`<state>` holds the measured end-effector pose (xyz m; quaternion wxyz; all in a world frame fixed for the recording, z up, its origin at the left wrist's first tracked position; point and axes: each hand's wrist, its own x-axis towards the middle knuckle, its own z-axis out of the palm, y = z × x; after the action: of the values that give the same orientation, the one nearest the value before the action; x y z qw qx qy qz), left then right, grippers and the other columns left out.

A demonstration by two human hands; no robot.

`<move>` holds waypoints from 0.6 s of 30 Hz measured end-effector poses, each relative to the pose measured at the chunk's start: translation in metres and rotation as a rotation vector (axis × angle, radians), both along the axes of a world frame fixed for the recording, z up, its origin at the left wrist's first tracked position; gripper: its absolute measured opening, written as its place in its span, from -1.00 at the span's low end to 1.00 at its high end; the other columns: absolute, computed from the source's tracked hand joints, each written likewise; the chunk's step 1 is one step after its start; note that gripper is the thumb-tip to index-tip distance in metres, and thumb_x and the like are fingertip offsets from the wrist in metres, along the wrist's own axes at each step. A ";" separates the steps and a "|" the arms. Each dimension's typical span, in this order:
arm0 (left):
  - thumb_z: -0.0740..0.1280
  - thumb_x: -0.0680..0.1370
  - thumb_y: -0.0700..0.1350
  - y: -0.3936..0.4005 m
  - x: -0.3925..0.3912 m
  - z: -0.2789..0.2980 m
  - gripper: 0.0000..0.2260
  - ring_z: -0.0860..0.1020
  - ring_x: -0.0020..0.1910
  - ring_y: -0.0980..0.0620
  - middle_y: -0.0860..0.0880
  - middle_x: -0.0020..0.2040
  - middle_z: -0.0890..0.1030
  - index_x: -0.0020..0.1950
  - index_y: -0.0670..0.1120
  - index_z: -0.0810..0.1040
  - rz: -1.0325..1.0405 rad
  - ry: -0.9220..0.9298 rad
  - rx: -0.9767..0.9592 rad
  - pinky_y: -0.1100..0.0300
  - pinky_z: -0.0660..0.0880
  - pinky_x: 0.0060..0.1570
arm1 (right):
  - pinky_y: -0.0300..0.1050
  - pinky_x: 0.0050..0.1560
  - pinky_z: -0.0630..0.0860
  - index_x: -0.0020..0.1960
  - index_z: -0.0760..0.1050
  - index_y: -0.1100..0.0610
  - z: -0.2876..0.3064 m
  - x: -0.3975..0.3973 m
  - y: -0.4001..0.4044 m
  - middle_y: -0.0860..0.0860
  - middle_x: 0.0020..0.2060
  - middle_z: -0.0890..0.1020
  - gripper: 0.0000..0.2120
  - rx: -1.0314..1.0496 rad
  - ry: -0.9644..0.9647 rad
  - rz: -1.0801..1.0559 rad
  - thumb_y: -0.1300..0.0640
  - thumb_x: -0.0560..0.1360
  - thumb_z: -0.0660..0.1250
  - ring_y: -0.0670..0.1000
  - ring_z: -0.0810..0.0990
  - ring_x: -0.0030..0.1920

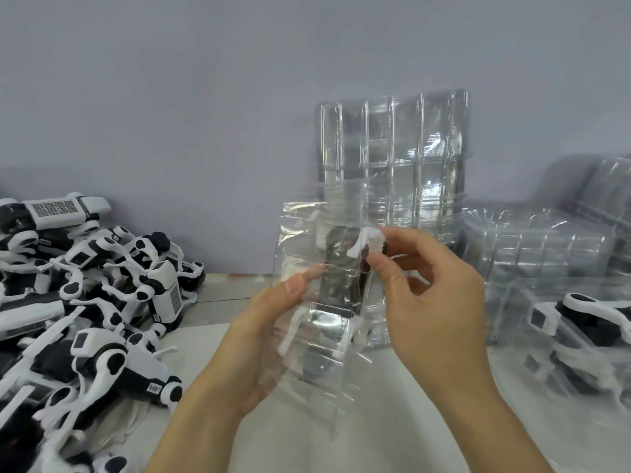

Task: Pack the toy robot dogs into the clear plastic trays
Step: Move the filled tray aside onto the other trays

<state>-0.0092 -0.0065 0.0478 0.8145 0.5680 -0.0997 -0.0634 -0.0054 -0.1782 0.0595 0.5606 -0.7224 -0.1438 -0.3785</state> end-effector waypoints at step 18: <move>0.48 0.26 0.20 0.007 0.001 0.010 -0.49 0.60 0.23 0.03 0.02 0.20 0.67 0.20 0.17 0.66 0.023 -0.291 0.485 0.13 0.53 0.24 | -0.09 -0.17 0.58 -0.09 0.68 -0.12 0.023 -0.005 -0.031 -0.08 -0.16 0.72 -0.72 0.331 0.330 0.180 -0.17 0.51 0.22 -0.07 0.70 -0.19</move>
<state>-0.0079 0.0009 0.0581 0.6327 0.7504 -0.1913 0.0060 -0.0106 -0.2094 0.0825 0.7187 -0.6571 -0.0502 -0.2220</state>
